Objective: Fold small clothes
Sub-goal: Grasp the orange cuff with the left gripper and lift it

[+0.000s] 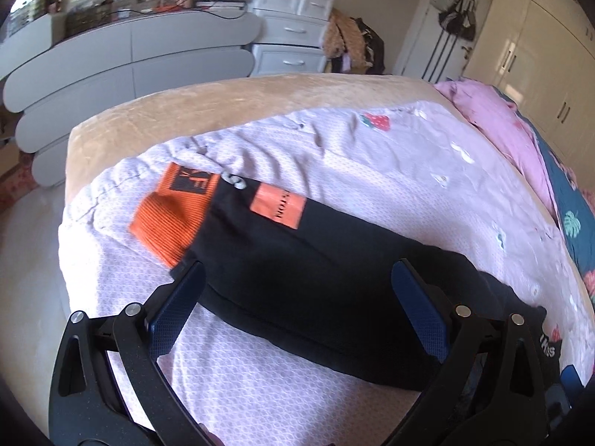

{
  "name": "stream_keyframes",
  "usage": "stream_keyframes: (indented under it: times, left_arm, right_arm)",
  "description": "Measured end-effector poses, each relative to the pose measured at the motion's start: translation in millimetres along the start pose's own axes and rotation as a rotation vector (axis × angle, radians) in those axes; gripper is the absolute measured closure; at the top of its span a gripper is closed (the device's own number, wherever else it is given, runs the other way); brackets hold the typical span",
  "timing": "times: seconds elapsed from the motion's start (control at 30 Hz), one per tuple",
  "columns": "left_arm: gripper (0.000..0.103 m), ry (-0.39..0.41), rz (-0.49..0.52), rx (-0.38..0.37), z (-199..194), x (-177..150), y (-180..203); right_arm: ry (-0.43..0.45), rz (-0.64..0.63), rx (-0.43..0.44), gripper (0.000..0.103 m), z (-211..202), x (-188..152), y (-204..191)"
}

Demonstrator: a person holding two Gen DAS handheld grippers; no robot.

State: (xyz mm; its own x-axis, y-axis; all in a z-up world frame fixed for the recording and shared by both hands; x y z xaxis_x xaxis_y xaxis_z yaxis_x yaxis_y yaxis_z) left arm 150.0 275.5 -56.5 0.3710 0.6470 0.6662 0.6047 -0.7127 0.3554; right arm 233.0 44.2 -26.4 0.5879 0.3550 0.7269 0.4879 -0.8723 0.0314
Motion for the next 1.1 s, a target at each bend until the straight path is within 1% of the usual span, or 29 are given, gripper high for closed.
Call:
stream_keyframes:
  times: [0.2,0.33,0.5,0.57,0.67,0.7,0.73,0.77,0.8,0.83,0.87,0.93,1.0,1.1]
  left_arm:
    - [0.009,0.024,-0.098,0.067,-2,8,-36]
    - [0.009,-0.002,-0.141,0.076,5,5,-49]
    - [0.009,-0.058,-0.232,0.099,24,-4,-71]
    - [0.009,-0.067,-0.263,0.075,30,-4,-76]
    - [0.009,-0.032,-0.287,0.011,31,6,-75]
    - [0.011,-0.025,-0.298,-0.013,32,9,-74]
    - [0.016,-0.021,-0.304,-0.023,31,11,-74]
    - [0.034,-0.017,-0.304,-0.024,31,12,-75]
    - [0.061,-0.013,-0.302,-0.023,29,14,-76]
    - [0.074,-0.009,-0.306,-0.033,28,15,-76]
    - [0.082,-0.005,-0.311,-0.044,27,16,-75]
    - [0.085,0.011,-0.312,-0.107,23,20,-68]
    - [0.093,0.04,-0.284,-0.155,16,27,-57]
    - [0.095,0.077,-0.231,-0.231,0,36,-36]
  right_arm:
    - [-0.019,-0.038,0.025,0.006,10,7,-21]
    - [-0.029,-0.065,0.033,0.006,14,6,-33]
    - [-0.04,-0.068,0.044,0.006,16,1,-39]
    - [-0.049,-0.06,0.048,0.006,17,-2,-37]
    - [-0.056,-0.046,0.044,0.006,16,-8,-31]
    - [-0.057,-0.038,0.044,0.006,14,-11,-27]
    - [-0.058,-0.031,0.043,0.006,12,-13,-24]
    - [-0.058,-0.025,0.041,0.006,11,-14,-21]
    - [-0.057,-0.015,0.038,0.006,8,-17,-16]
    - [-0.054,-0.006,0.035,0.006,5,-20,-11]
    - [-0.053,0.007,0.031,0.006,1,-23,-6]
    - [-0.048,0.045,0.036,0.006,-8,-30,5]
    - [-0.048,0.086,0.025,0.006,-15,-40,20]
    - [-0.049,0.137,0.002,0.006,-23,-50,40]
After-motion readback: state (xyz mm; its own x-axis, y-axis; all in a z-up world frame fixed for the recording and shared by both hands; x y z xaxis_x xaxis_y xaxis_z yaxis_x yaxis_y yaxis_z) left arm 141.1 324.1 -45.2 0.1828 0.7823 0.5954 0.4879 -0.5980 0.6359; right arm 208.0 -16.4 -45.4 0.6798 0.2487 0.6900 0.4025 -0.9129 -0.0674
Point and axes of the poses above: each gripper's, at about its wrist camera, not at the fingertips, and z roughly the way its jaws point, y to its right, x to its top, the point moved 9 cm from there along z, roughly the way its jaws point, and after that the axes turned 12 degrees about -x, right-handed, at the moved point
